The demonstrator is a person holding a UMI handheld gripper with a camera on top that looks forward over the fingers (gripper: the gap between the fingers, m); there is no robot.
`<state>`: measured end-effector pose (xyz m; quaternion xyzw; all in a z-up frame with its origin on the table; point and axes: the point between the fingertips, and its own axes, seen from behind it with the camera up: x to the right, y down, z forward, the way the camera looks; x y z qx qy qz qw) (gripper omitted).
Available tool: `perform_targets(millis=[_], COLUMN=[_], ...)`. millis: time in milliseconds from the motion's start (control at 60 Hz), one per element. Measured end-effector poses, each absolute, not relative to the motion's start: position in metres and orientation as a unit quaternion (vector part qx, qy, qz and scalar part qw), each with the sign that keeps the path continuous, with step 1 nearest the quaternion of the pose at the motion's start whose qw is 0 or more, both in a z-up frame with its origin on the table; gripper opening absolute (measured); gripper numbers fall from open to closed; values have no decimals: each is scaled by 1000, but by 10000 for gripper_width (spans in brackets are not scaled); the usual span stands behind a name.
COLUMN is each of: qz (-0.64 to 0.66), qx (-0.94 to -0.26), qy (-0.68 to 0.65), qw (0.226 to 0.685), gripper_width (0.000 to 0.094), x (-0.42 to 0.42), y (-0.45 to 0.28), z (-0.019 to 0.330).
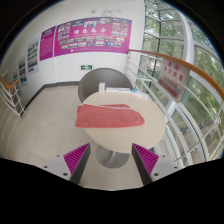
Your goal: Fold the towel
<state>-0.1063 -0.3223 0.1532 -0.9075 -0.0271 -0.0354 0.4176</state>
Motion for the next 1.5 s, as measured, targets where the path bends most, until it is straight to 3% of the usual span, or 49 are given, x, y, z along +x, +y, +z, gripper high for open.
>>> perform_targets(millis=[250,533,600,667,750,833,983,1117,1233,1283,1367,1450,1500], qz=[-17,-100,-130,-153,-131,-95,-27,51,91,90,65,39,14], qx=[-891,-900,-897,-889,-892,-896,-906,-894,-880,-878,-883,-902,-915], qy=[-92,-102,-107,-113,-115,-109,-89,-49,-9,4,20,30,36], qw=[444,412,410,417,418,419,412,443,467,470,465,429,402], gripper_width=[854,803,706,503,329,72,58,59,59,58,80,243,479], x=[-250,-280,-272,-268,-278,-286,-314,-330,-290,-263,-206,-153,-116], y=[-178,-45,-34,-27,-30,-31,-34,-31,-11,-6,12,8,2], z=[76,-16,-23,-19,-17,-7,15,87,144,153,137,98,74])
